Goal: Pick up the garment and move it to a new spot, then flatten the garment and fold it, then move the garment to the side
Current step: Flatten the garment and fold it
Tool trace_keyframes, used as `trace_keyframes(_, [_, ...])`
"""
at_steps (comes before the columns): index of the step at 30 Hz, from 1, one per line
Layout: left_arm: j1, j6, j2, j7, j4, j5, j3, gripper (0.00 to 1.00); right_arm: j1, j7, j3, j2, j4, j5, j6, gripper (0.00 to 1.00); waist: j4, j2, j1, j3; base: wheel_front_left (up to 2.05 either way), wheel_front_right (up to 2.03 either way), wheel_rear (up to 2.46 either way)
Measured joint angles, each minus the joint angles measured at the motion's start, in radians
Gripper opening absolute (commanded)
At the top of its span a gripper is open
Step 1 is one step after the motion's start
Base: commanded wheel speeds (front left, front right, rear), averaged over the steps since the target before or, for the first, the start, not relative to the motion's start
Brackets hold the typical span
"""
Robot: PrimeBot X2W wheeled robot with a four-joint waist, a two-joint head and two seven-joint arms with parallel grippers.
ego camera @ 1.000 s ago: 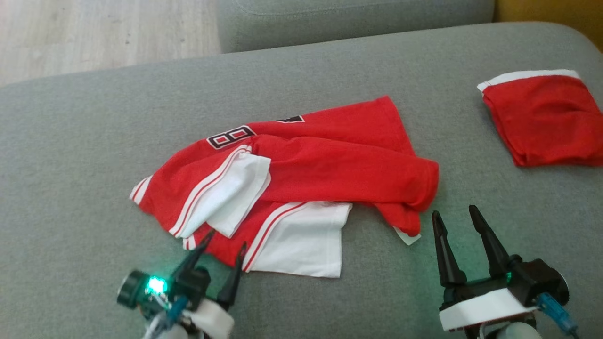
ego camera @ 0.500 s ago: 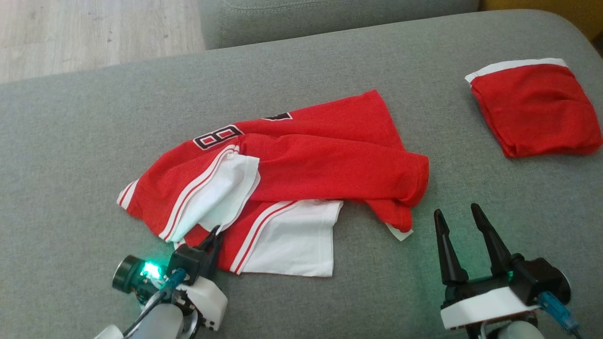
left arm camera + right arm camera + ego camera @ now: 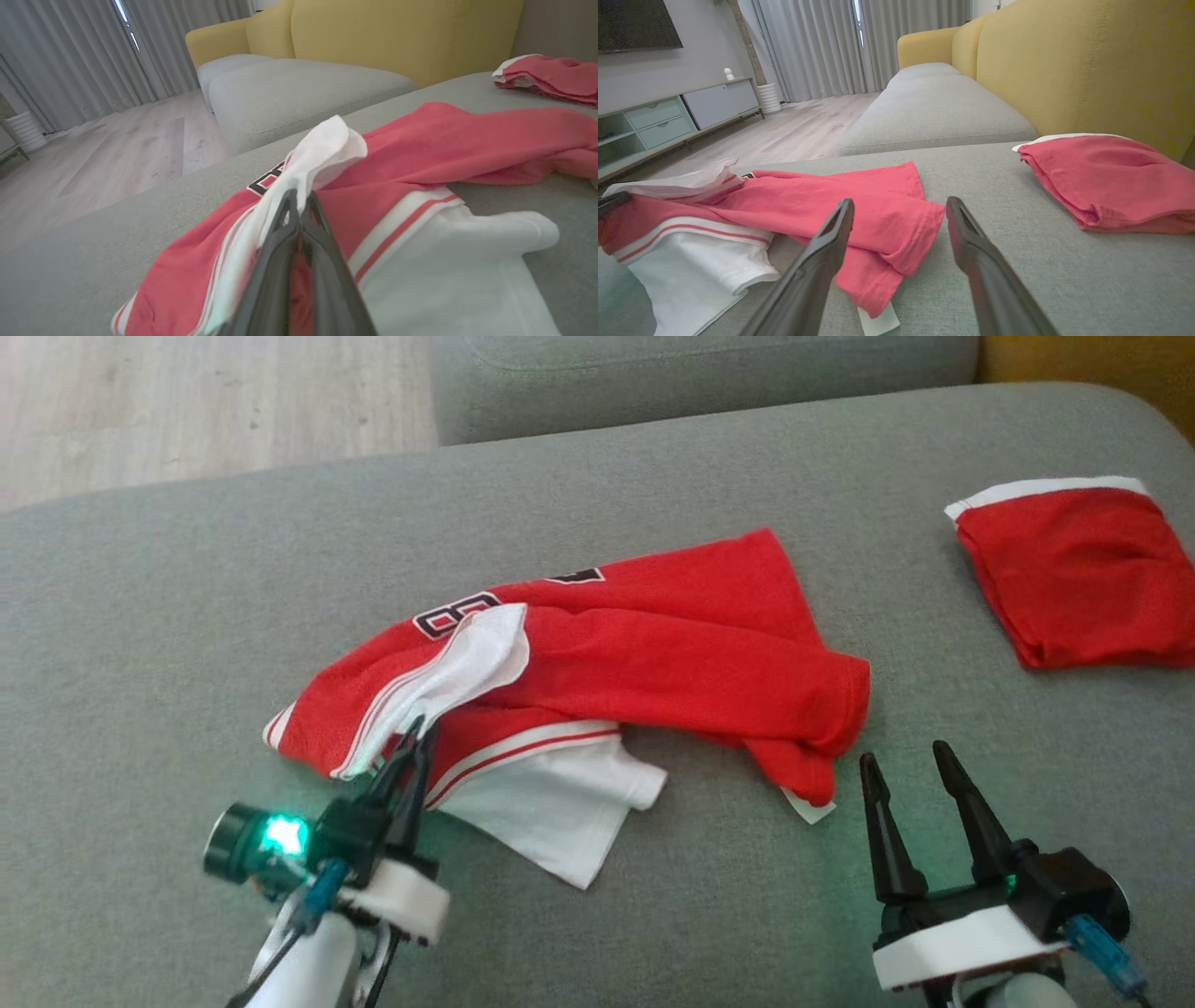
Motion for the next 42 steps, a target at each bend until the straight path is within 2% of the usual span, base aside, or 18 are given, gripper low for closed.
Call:
trace_keyframes(6, [0.116, 0.004, 0.038, 0.000, -0.111, -0.011, 0.019, 0.00, 0.002, 0.000, 0.000, 0.000, 0.012, 0.003, 0.000, 1.00, 0.029, 0.0000, 0.0000, -0.025, 0.00, 0.00, 0.00])
trace_keyframes(10, [0.162, -0.013, 0.064, 0.001, -0.131, -0.012, 0.009, 0.00, 0.013, 0.000, 0.000, 0.000, 0.018, 0.003, 0.000, 1.00, 0.050, 0.0000, -0.0001, -0.047, 0.00, 0.00, 0.00])
trace_keyframes(13, [0.199, -0.045, 0.072, 0.021, -0.151, -0.040, -0.009, 0.00, 0.026, 0.000, -0.001, 0.000, 0.022, 0.008, 0.000, 1.00, 0.069, 0.0000, -0.0001, -0.062, 0.00, 0.00, 0.00])
trace_keyframes(14, [0.214, -0.049, 0.071, 0.026, -0.156, -0.045, -0.016, 0.23, 0.028, 0.000, -0.001, 0.000, 0.023, 0.009, 0.000, 1.00, 0.076, 0.0000, -0.0001, -0.066, 0.00, 0.00, 0.00])
trace_keyframes(15, [0.228, -0.056, 0.071, 0.030, -0.160, -0.048, -0.020, 0.82, 0.031, 0.000, -0.001, 0.000, 0.024, 0.011, 0.000, 1.00, 0.082, 0.0000, -0.0001, -0.070, 0.00, 0.00, 0.00])
trace_keyframes(16, [0.241, -0.056, 0.071, 0.039, -0.160, -0.050, -0.025, 1.00, 0.034, 0.000, 0.000, 0.000, 0.025, 0.012, 0.000, 1.00, 0.088, 0.0000, -0.0001, -0.075, 0.00, 0.00, 0.00])
trace_keyframes(29, [0.312, -0.002, 0.073, 0.047, -0.212, -0.043, -0.045, 1.00, 0.058, 0.000, 0.003, 0.000, 0.030, 0.026, 0.000, 1.00, 0.133, 0.0000, -0.0001, -0.109, 0.00, 0.00, 0.00])
trace_keyframes(42, [0.228, 0.007, 0.068, 0.060, -0.058, -0.043, -0.052, 1.00, 0.057, 0.000, 0.010, 0.000, 0.035, 0.026, 0.000, 1.00, 0.112, 0.0000, 0.0000, -0.090, 0.00, 0.00, 0.00])
